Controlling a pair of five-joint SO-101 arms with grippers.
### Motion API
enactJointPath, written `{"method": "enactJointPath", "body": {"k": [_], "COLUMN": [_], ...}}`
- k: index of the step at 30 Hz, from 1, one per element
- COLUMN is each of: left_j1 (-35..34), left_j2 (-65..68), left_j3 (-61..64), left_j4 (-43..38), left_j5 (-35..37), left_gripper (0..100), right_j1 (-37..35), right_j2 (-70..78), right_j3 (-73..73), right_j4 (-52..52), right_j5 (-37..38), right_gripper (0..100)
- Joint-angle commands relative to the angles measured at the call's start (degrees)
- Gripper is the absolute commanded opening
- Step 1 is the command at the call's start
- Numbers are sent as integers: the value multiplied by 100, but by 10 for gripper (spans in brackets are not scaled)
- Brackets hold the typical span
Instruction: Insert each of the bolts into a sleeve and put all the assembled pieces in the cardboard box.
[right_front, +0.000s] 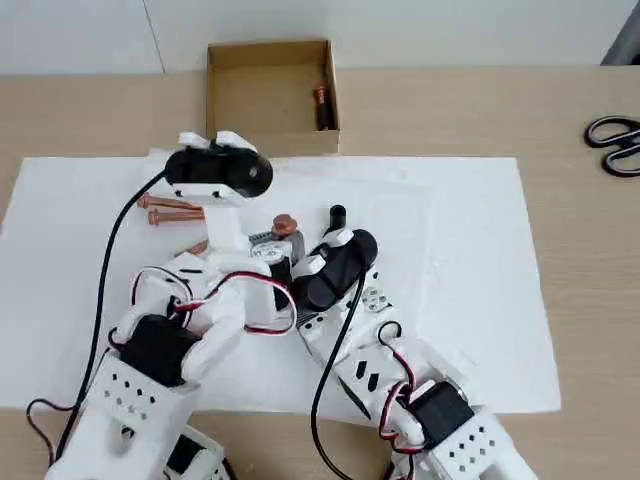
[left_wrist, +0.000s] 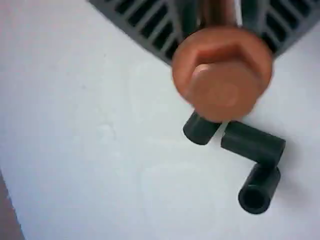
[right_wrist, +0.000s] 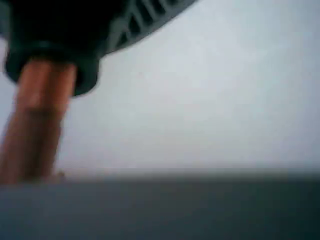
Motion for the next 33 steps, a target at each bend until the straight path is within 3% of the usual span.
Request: {"method": "enactJointPath", "body": {"k": [1,17,25,33], "left_j1": [97,229,211,211], "left_j2": [-70,-79,-70,-35], "left_j3": [215,365,365,769], "left_j4": [88,519,360,123], "left_j5": [-114,-431,-448,-1020], "left_gripper": [6,6,6,6], "right_j1": [-4,4,4,4], "right_j2": [-189,-189,-189,-189], "right_j3": [-97,-97,-88,-88], "right_j4": [-110,-110,-110,-110], "right_j5": [-35,-35,-35,-35], "right_gripper": [4,4,4,4]}}
